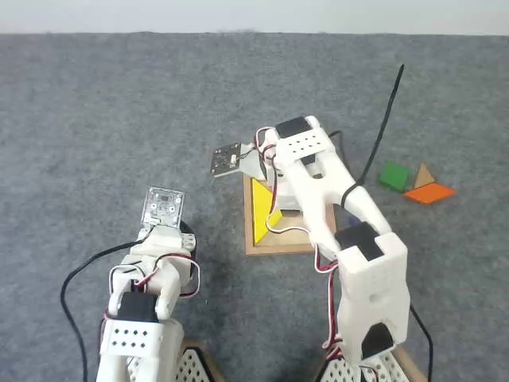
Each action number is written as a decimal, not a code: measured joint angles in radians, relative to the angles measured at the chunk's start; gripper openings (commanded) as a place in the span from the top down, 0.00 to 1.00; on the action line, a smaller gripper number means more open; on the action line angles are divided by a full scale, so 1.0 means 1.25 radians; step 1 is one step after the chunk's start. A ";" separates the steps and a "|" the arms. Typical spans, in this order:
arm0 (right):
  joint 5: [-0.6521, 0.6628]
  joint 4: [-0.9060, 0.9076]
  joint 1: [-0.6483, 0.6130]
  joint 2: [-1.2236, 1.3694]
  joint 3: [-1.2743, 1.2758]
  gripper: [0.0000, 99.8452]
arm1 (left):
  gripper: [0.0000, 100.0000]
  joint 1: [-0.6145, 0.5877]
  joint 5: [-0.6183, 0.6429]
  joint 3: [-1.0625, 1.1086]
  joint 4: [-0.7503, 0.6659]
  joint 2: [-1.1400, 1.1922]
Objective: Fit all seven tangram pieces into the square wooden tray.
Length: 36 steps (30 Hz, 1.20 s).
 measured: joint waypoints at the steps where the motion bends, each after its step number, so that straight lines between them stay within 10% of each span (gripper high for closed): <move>1: 0.000 0.000 0.001 0.000 -0.011 0.62 | 0.99 0.000 0.000 0.000 0.000 0.000; 17: -0.275 0.079 0.123 -0.152 -0.079 0.75 | 0.99 0.000 0.000 0.000 0.000 0.000; 28: -0.443 -0.399 0.124 -0.350 0.503 0.85 | 0.99 0.000 0.000 0.000 0.000 0.000; 36: -0.459 -0.437 0.131 -0.354 0.557 0.85 | 0.99 0.000 0.000 0.000 0.000 0.000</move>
